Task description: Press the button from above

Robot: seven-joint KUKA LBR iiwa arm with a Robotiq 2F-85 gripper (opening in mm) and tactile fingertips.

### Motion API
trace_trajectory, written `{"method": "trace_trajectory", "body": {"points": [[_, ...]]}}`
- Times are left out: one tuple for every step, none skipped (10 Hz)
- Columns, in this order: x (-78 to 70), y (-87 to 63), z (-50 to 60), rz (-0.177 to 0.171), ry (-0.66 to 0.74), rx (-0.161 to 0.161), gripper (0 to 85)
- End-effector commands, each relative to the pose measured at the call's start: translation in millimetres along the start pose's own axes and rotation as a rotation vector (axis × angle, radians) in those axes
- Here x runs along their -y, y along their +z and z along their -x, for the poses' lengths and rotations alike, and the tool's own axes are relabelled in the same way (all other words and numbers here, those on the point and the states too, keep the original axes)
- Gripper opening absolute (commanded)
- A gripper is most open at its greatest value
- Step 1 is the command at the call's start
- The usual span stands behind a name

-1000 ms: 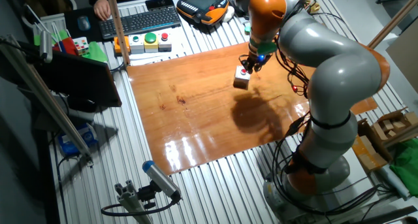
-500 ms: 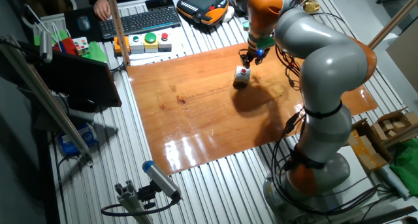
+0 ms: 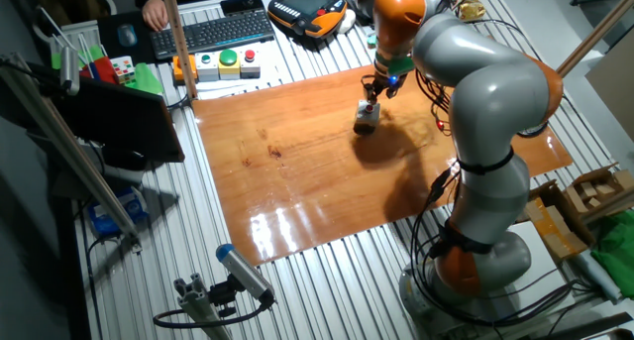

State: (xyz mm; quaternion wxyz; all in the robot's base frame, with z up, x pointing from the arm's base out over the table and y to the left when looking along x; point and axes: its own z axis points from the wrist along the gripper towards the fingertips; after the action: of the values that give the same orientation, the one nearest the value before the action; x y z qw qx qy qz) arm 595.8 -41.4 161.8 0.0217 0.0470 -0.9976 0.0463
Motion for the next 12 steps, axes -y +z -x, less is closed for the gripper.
{"method": "trace_trajectory", "body": {"points": [[4.2,7.4,0.8,0.002,-0.006,0.003,58.7],[9.2,14.7,0.8,0.01,-0.011,0.013,59.7],[12.2,20.6,1.4,0.016,-0.015,0.015,60.0],[12.0,23.8,3.2,0.018,-0.011,0.017,61.3],[11.7,25.6,4.5,0.021,-0.008,0.02,62.7],[10.3,27.5,6.7,0.028,-0.004,0.021,63.7],[8.8,29.5,8.8,0.03,0.001,0.021,64.7],[8.2,32.3,10.4,0.033,0.003,0.024,65.0],[7.0,34.4,12.0,0.035,0.002,0.028,65.3],[6.4,36.0,13.1,0.037,0.002,0.028,65.7],[7.3,36.7,12.9,0.037,0.001,0.028,65.7],[6.9,37.8,13.4,0.035,0.001,0.029,65.7]]}}
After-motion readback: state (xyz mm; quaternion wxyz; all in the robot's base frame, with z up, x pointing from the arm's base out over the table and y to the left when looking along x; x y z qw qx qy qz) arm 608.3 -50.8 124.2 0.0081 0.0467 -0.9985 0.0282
